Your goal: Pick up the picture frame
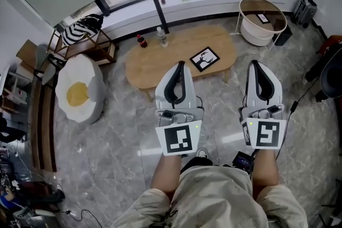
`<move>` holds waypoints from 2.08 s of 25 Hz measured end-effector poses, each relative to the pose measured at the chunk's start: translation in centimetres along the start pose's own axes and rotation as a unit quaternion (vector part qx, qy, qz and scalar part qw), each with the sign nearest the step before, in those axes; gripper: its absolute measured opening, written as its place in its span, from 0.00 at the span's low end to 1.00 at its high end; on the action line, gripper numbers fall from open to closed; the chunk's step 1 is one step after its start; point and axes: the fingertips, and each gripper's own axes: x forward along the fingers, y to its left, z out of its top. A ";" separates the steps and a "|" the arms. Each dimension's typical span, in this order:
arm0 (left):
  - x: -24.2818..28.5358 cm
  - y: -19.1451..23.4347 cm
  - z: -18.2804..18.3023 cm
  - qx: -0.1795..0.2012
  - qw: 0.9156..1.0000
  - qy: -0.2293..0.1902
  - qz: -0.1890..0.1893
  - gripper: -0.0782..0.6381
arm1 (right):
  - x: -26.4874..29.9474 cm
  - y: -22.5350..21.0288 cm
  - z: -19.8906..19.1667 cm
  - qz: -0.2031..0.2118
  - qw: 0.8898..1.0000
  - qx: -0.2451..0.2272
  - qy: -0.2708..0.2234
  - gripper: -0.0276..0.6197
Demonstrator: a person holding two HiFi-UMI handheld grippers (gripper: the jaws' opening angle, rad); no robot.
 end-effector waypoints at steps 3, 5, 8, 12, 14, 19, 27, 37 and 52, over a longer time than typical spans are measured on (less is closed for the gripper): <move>0.8 0.7 -0.2 -0.005 1.000 -0.003 -0.006 0.12 | 0.7 0.2 -0.1 -0.007 1.000 -0.003 0.003 0.05; 1.0 1.0 -0.7 -0.008 1.000 -0.001 -0.010 0.12 | 0.9 0.4 -0.3 -0.012 1.000 -0.005 0.004 0.05; 1.5 1.2 -1.0 -0.015 1.000 -0.004 -0.012 0.12 | 1.2 0.3 -0.4 -0.017 1.000 -0.009 0.001 0.05; 2.7 0.6 -1.0 -0.015 1.000 -0.009 -0.020 0.12 | 1.7 -0.8 -0.7 -0.025 1.000 -0.011 0.003 0.05; 3.2 0.4 -1.2 -0.013 1.000 -0.007 -0.023 0.12 | 2.1 -1.2 -1.0 -0.027 1.000 -0.012 0.004 0.05; 4.9 -0.2 -2.2 -0.012 1.000 -0.006 -0.017 0.12 | 3.2 -2.9 -1.8 -0.031 0.999 -0.006 -0.008 0.05; 10.1 -2.5 -3.9 0.003 1.000 0.004 -0.009 0.12 | 7.2 -7.6 -4.3 -0.021 1.000 0.005 -0.007 0.05; 18.3 -6.3 -6.1 0.008 1.000 0.010 -0.003 0.12 | 12.3 -14.7 -8.0 -0.017 1.000 0.022 -0.001 0.05; 28.5 -14.7 -8.7 0.024 0.999 0.024 -0.007 0.12 | 17.1 -27.1 -12.6 -0.023 0.999 0.047 0.001 0.05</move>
